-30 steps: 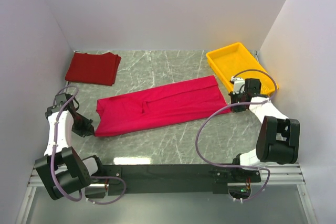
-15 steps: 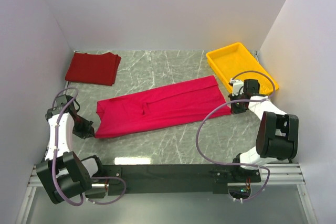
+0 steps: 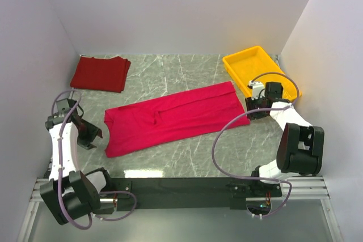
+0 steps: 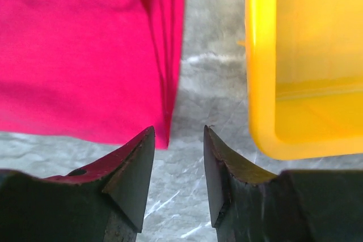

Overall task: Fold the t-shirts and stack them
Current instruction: Fold the tshirt

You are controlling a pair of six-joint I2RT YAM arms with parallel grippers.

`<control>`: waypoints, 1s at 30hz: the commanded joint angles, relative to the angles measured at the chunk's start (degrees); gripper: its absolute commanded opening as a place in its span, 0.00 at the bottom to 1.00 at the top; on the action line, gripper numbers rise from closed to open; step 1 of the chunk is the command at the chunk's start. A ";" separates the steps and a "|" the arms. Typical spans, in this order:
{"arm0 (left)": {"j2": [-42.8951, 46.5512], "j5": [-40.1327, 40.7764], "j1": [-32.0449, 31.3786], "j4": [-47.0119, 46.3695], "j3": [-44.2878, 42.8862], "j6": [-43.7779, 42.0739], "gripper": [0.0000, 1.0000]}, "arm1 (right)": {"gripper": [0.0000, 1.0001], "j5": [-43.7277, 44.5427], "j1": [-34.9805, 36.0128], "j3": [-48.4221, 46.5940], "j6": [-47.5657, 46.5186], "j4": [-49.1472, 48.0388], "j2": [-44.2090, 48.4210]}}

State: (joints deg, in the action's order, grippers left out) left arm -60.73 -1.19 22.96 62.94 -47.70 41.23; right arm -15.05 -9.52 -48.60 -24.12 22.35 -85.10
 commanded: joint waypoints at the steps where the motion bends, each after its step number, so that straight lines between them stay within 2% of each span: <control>1: 2.98 0.67 -0.02 -0.09 -5.55 -0.01 0.51 | 0.47 -5.33 -0.33 -3.61 -2.86 2.86 4.15; 3: 3.77 -3.08 -0.02 -2.37 -6.08 -0.80 0.52 | 0.49 -10.07 -0.33 -3.78 -4.70 3.84 5.03; 5: 4.30 -8.18 -0.02 -10.96 -4.60 -1.50 0.53 | 0.49 -13.33 0.29 -3.35 -6.02 5.25 5.47; 7: 2.03 -16.77 -0.37 -20.43 -1.89 -1.51 0.48 | 0.49 -15.97 1.69 -3.17 -6.56 5.51 5.38; 9: -3.48 -20.94 -2.74 -24.95 -1.78 -1.59 0.43 | 0.49 -16.85 2.92 -3.52 -6.03 5.86 4.77; 13: -14.57 -22.19 -9.68 -28.48 -5.98 -3.44 0.35 | 0.49 -17.38 4.60 -4.66 -4.19 4.90 4.24; 14: -16.68 -22.36 -11.08 -29.70 -6.78 -3.88 0.24 | 0.49 -17.56 4.77 -4.92 -3.40 4.81 3.98; 17: -26.33 -21.23 -12.85 -30.85 -10.12 -3.88 0.10 | 0.49 -18.00 4.77 -5.63 -2.17 4.72 3.36; 22: -34.71 -19.29 -14.52 -32.53 -16.36 -3.18 0.08 | 0.49 -17.73 4.77 -5.63 -1.72 4.46 4.06; 30: -46.49 -12.71 -14.79 -29.45 -26.37 -3.53 0.04 | 0.49 -16.86 4.69 -5.54 -1.81 5.34 5.65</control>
State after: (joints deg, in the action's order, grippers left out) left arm -105.78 -17.28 8.25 33.08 -70.35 38.52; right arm -31.55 -4.80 -51.88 -26.41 27.31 -81.36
